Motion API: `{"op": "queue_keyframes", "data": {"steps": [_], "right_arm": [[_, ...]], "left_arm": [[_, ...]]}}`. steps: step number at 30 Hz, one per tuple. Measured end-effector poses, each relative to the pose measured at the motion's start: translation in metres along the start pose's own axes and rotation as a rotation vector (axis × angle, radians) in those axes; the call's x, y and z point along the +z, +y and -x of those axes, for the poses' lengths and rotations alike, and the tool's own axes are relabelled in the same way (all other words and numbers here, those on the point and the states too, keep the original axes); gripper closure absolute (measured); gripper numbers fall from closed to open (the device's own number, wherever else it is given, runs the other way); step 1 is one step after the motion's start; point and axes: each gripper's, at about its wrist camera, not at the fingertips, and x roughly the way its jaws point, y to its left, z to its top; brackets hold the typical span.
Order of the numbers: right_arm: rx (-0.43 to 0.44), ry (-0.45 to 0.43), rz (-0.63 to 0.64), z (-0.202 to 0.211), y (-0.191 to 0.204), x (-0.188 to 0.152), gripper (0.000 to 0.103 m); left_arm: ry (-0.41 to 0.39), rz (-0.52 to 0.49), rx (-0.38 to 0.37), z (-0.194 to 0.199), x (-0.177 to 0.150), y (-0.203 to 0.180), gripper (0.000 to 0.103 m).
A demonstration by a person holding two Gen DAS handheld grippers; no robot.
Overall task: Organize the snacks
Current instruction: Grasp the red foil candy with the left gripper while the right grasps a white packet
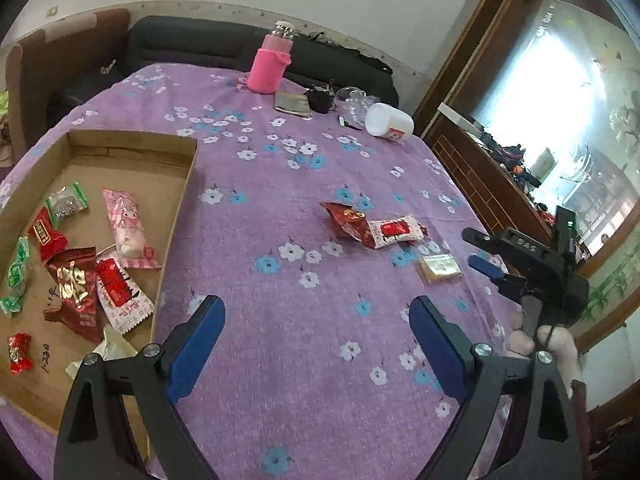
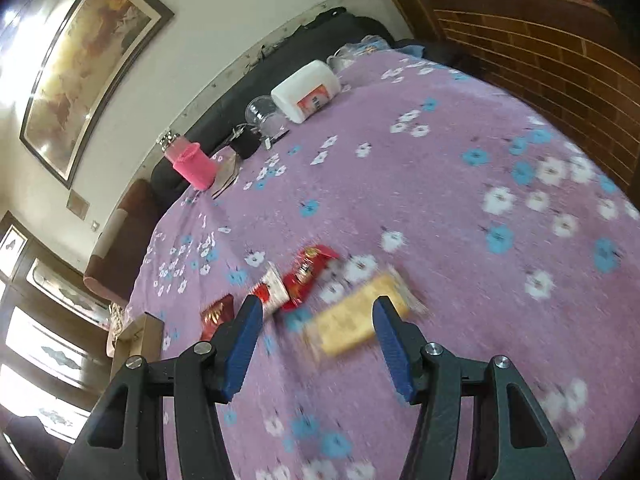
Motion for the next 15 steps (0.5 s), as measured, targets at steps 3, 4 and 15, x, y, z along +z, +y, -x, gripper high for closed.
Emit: {"op": "queue_keyframes", "data": {"steps": [3,4,15], "right_arm": [[0.011,0.025,0.022,-0.024,0.01,0.003,0.042],[0.009,0.038,0.024,-0.032,0.013,0.003,0.042],[0.002,0.099,0.09,-0.095,0.049,-0.005,0.073]], "left_arm": [[0.026,0.029,-0.014,-0.009,0.009,0.004,0.01],[0.031,0.035,-0.015,-0.011,0.012,0.005,0.01],[0.08,0.141,-0.064,-0.036,0.061,0.015,0.01]]}}
